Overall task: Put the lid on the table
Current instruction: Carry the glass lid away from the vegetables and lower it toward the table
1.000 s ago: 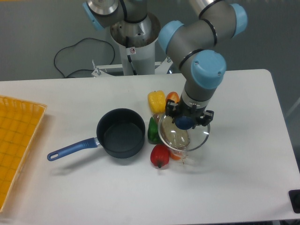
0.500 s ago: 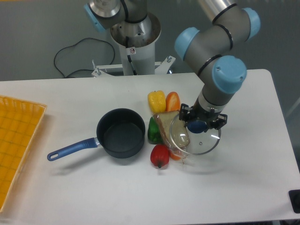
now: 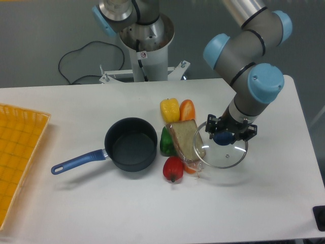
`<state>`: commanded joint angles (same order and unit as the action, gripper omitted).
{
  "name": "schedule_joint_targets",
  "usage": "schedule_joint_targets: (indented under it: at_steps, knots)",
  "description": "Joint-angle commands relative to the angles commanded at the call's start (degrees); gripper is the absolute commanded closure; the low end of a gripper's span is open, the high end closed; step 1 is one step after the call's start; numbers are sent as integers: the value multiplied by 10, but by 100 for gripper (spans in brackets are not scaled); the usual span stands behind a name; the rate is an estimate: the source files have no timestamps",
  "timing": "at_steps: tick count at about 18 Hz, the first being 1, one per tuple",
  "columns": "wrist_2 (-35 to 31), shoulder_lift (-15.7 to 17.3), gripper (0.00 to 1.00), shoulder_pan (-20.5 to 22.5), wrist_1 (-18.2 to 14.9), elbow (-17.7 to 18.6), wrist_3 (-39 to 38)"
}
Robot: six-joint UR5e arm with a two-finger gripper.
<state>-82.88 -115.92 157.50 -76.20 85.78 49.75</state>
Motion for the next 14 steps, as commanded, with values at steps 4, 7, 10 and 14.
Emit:
schedule_joint_targets:
  at_steps: [4, 7, 10, 14]
  knots:
    - [4, -10, 42, 16, 6, 1, 0]
    - [13, -18, 42, 24, 21, 1, 4]
    - [13, -30, 42, 31, 39, 1, 11]
    - [13, -38, 42, 40, 47, -1, 11]
